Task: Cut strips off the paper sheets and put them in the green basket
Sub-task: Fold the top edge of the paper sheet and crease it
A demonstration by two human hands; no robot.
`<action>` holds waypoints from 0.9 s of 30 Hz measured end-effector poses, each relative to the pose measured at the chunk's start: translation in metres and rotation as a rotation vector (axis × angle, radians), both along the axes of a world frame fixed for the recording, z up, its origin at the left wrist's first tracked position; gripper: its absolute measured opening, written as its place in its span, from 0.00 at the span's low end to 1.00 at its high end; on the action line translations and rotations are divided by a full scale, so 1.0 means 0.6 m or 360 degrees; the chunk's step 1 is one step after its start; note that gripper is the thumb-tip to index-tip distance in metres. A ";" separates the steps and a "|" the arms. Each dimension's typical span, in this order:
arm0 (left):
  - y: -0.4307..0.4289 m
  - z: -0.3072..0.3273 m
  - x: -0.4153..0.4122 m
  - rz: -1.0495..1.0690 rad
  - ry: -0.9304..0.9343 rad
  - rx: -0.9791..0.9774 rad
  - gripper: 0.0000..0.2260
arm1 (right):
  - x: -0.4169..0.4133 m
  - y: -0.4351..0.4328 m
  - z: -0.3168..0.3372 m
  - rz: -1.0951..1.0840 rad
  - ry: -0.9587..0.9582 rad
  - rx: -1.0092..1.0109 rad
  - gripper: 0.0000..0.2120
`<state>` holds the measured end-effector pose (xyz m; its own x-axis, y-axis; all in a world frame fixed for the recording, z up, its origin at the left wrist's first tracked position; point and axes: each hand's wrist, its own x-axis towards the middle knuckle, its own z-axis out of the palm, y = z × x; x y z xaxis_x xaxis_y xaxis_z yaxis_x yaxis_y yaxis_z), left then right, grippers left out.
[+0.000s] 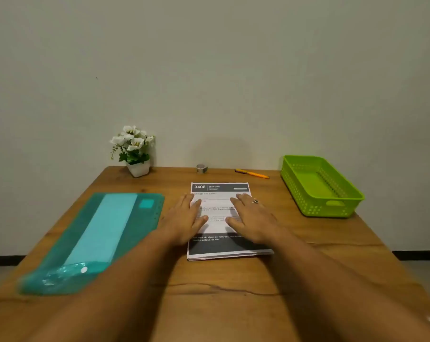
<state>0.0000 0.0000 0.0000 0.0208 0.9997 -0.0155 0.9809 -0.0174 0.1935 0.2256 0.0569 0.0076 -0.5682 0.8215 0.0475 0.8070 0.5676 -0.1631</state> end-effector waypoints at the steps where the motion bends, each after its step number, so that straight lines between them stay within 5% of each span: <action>1: 0.009 -0.004 -0.001 -0.0005 -0.0004 -0.0039 0.31 | -0.002 0.003 -0.008 0.0000 0.0003 -0.0052 0.35; 18: 0.079 -0.082 0.002 -0.0074 0.0204 -0.0021 0.40 | -0.024 0.042 -0.064 0.0146 0.0073 -0.0164 0.30; 27: 0.103 -0.067 -0.010 -0.0032 0.0118 0.0014 0.30 | -0.004 0.061 -0.099 0.0093 0.0011 -0.0119 0.33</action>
